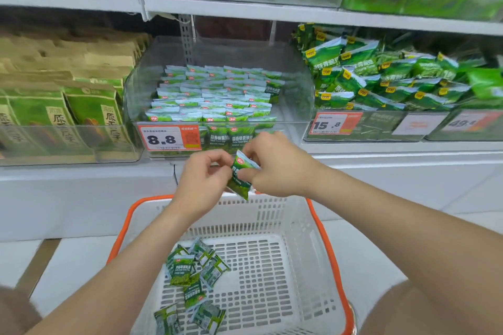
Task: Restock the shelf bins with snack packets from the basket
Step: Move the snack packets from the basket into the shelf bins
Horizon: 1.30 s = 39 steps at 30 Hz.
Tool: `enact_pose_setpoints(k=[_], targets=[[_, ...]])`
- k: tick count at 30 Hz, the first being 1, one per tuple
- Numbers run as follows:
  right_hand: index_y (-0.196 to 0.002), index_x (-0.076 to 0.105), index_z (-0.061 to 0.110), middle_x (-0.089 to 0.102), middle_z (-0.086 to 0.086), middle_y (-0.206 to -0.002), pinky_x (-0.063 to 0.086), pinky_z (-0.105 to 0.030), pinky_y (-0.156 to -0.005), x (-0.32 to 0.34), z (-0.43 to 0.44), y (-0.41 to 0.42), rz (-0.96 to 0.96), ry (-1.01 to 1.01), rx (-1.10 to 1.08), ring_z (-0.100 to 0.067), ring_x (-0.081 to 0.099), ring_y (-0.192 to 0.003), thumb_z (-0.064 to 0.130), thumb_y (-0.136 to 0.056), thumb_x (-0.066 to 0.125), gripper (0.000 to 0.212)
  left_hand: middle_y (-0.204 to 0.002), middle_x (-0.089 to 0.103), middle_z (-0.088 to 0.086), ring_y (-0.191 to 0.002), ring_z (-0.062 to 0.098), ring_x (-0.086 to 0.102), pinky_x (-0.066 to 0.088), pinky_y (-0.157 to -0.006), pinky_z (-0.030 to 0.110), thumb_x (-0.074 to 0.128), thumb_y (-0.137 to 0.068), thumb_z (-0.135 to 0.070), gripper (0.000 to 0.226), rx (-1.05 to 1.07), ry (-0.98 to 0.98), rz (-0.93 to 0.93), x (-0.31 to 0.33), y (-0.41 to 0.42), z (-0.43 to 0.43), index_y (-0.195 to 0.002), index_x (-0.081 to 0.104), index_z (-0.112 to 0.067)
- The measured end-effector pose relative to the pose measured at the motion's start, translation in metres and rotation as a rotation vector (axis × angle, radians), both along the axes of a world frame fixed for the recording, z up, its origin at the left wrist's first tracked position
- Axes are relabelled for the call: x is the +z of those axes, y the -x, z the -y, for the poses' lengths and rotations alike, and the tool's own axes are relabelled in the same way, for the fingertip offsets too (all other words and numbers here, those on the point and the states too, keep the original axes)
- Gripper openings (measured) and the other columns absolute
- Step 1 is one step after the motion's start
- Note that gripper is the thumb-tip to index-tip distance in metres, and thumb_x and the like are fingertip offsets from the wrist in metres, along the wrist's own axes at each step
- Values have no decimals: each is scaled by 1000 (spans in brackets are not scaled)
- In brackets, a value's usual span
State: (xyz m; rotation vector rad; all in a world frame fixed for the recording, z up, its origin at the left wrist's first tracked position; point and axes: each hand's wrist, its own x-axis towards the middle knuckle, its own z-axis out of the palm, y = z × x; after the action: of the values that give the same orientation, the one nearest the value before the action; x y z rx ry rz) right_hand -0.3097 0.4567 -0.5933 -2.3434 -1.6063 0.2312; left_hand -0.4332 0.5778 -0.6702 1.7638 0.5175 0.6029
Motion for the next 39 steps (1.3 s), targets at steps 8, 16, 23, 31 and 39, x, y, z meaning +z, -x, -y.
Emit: enact_pose_setpoints(k=[8,16,23,31,39], targets=[[-82,51,20,50,-1,-64,34,-35,-52,55,-25,-33,338,-532,-294,-33,50,-64,33,-81,56,14,-87,60,-9,-75,16,57,48,-63,42,54,-94,-9,16,351,-667,316,72,-38,-9,-104,63,-18],[-110,58,11,68,-11,-108,41,-39,-80,58,-67,-94,758,37,-240,-35,58,-111,7,-89,65,22,-115,61,1,-113,26,56,47,-97,46,45,-92,-37,34,-15,-926,-198,86,-88,-54,-113,66,-20],[-127,61,24,64,-5,-131,35,-43,-107,44,-109,-119,790,287,-335,-35,49,-132,20,-91,68,37,-158,42,1,-149,27,34,31,-116,57,21,-90,-73,78,-230,-934,-550,84,-102,-74,-144,52,-26],[-129,61,17,61,-9,-131,30,-43,-111,31,-132,-143,754,242,-368,-36,51,-128,12,-92,63,38,-156,46,-1,-145,24,39,28,-119,61,37,-102,-62,60,-299,-885,-575,82,-107,-79,-149,45,-26],[-127,61,9,61,-13,-125,43,-44,-100,26,-140,-150,700,157,-392,-39,58,-120,-1,-90,64,39,-158,45,0,-148,26,37,25,-120,62,40,-102,-58,56,-303,-867,-576,83,-107,-78,-148,47,-26]])
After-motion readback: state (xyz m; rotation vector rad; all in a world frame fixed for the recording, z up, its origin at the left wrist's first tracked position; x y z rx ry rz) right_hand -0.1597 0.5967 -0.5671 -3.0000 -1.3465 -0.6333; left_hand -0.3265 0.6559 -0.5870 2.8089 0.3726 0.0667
